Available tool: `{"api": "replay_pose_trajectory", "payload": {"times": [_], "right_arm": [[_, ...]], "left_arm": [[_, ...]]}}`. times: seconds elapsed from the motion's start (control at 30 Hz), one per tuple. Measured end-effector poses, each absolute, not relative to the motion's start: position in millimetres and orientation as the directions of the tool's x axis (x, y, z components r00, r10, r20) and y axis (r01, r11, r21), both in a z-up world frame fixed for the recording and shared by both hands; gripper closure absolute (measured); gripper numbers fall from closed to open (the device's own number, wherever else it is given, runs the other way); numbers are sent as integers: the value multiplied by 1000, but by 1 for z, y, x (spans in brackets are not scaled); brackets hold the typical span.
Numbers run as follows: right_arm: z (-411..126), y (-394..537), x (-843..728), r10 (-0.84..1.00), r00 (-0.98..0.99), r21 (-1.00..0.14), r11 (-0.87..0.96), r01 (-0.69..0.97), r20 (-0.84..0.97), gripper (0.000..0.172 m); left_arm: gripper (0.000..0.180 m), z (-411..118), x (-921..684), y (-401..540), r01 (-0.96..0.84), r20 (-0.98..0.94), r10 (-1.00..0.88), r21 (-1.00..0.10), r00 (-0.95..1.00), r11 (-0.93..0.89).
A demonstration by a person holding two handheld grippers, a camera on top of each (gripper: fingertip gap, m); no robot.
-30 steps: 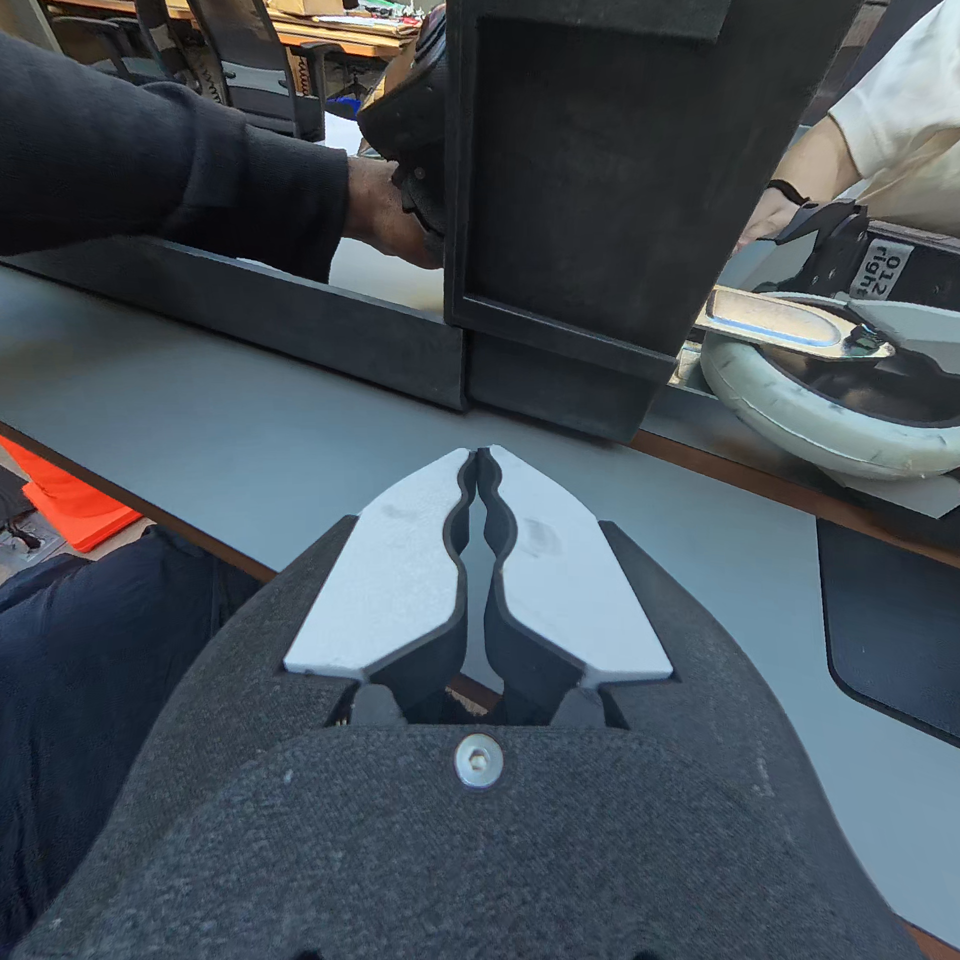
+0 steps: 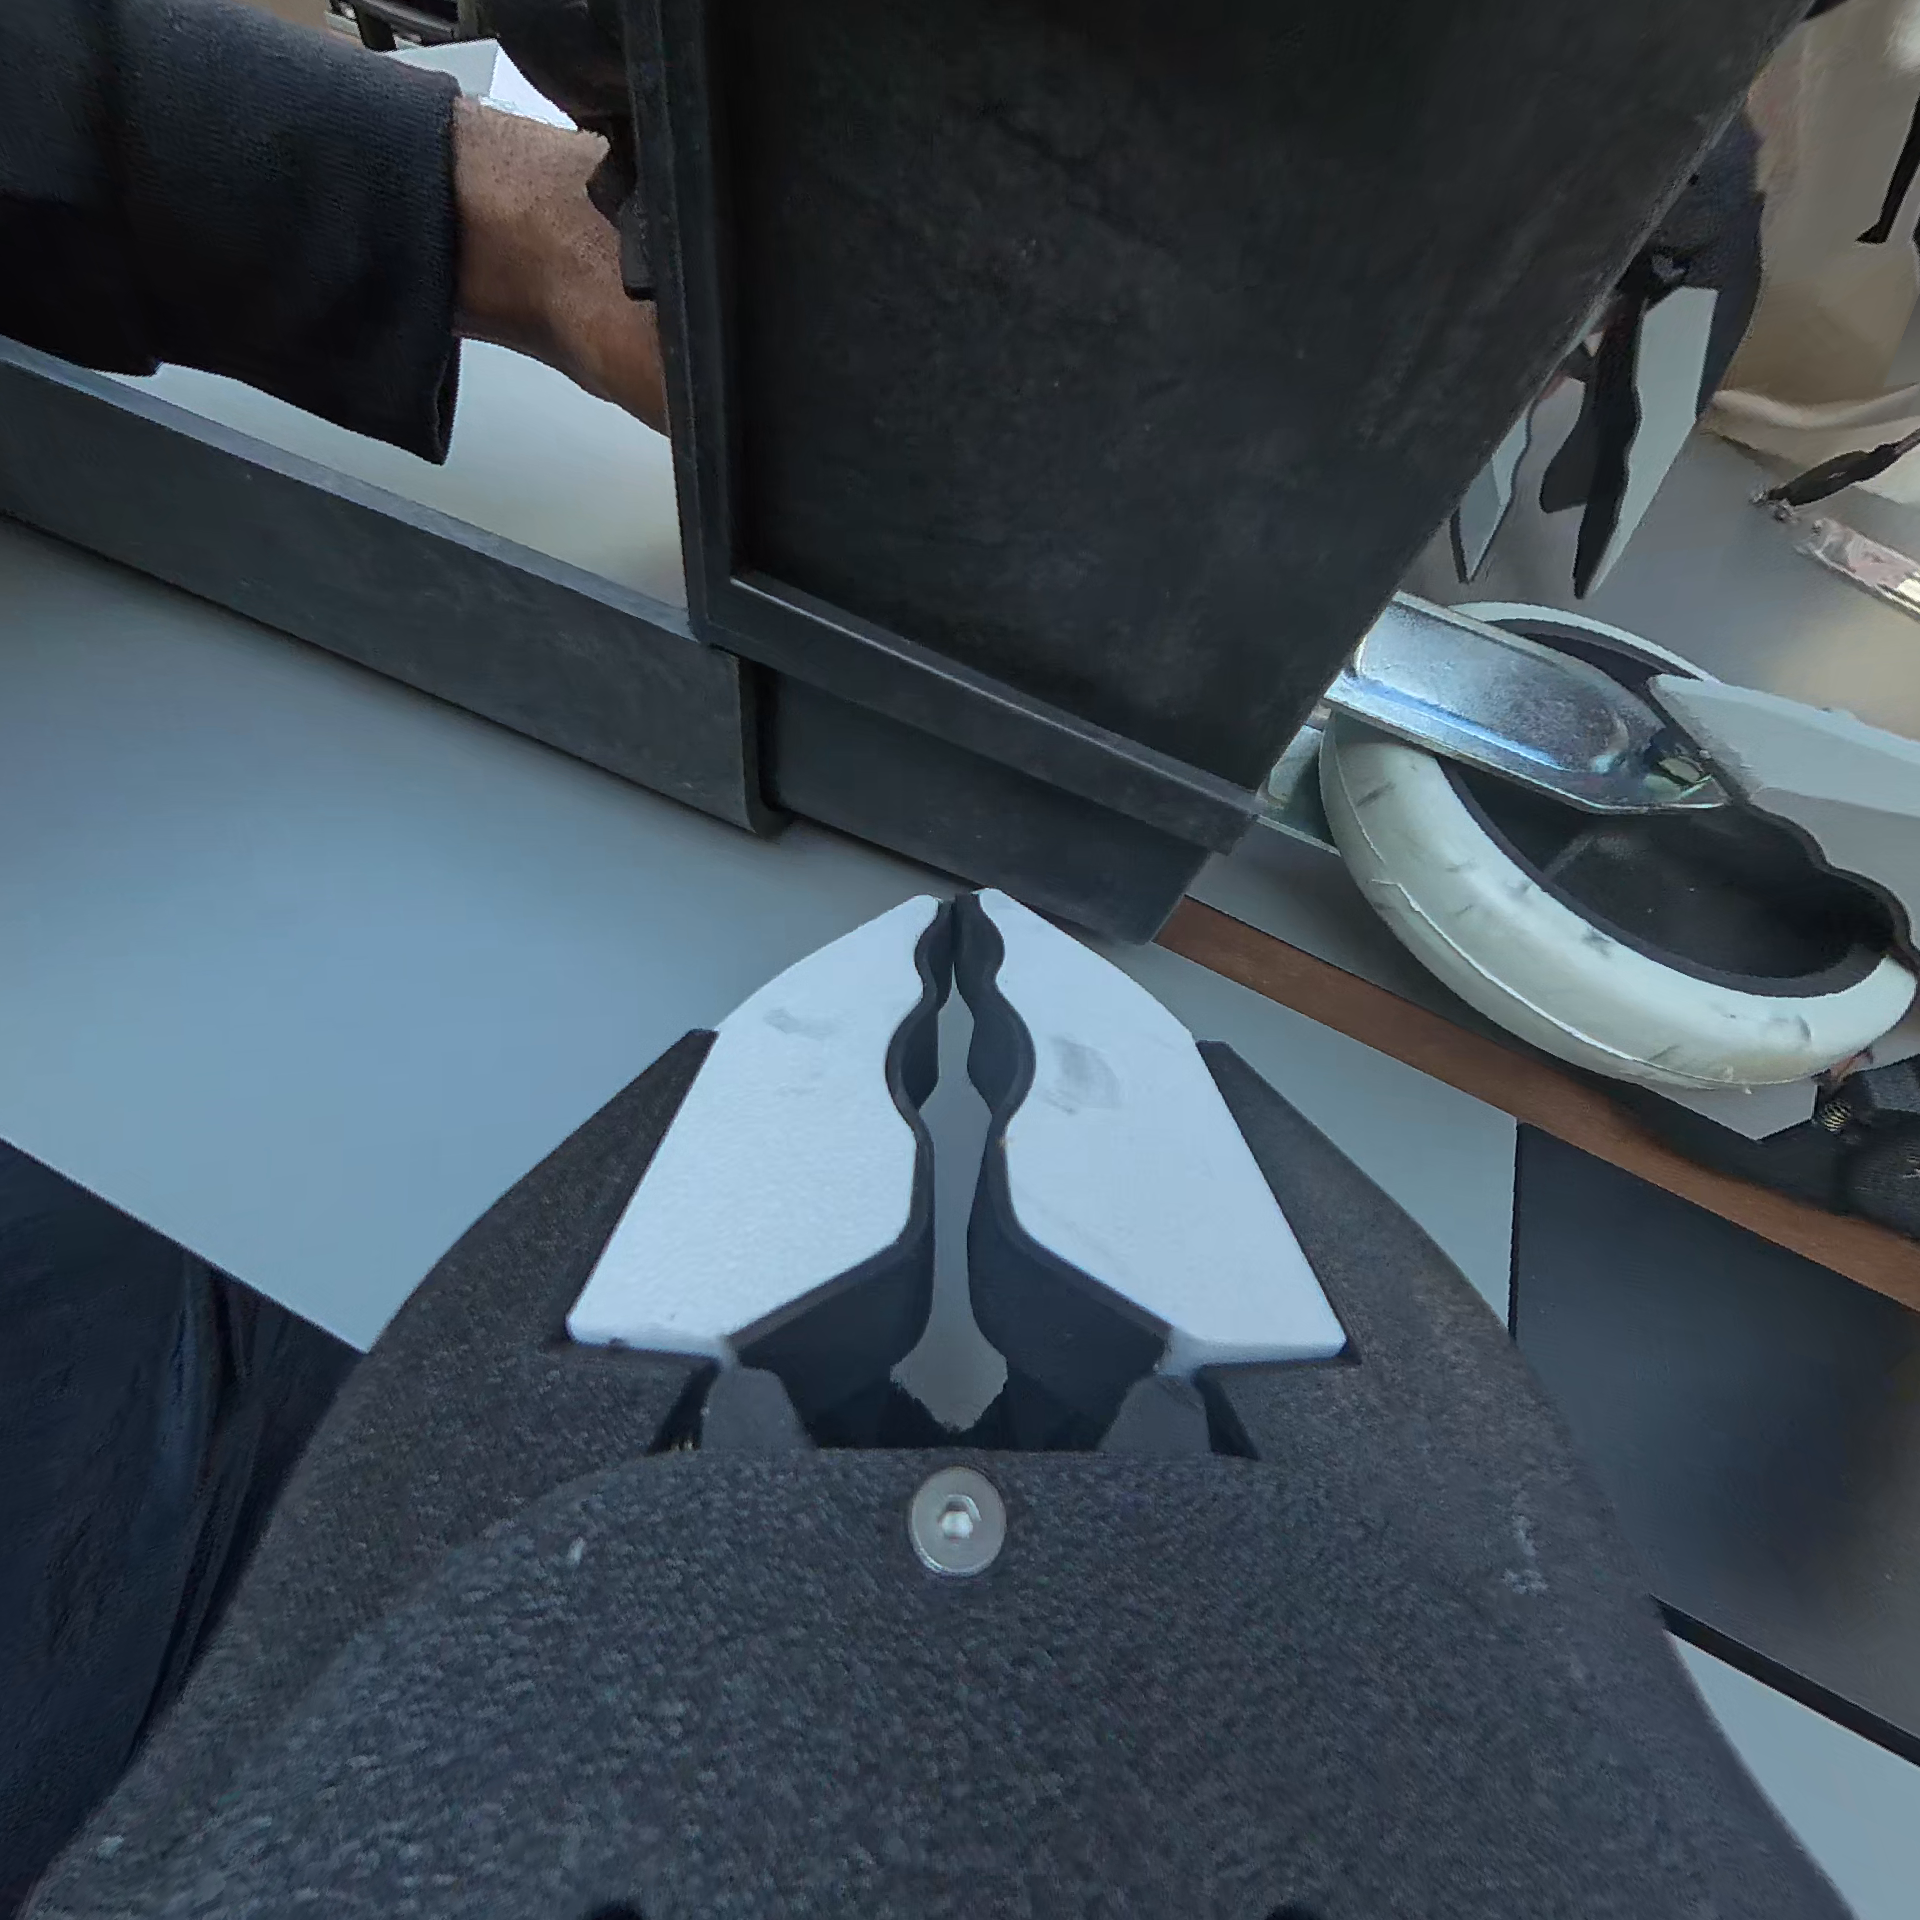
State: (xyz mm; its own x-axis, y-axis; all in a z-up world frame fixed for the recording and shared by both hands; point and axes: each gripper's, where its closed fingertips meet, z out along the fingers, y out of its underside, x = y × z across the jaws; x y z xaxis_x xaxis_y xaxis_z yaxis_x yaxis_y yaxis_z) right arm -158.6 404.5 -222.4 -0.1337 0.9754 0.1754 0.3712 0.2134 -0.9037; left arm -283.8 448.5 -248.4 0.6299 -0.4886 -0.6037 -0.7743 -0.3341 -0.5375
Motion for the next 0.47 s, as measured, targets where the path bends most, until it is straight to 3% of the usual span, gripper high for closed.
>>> {"api": "replay_pose_trajectory", "payload": {"times": [0.47], "right_arm": [[-209,412,-168,976,-150,-926,196,322,155,172]], "left_arm": [[180,-246,-288,450,-715,-557,-453,-597,696,-363]]}}
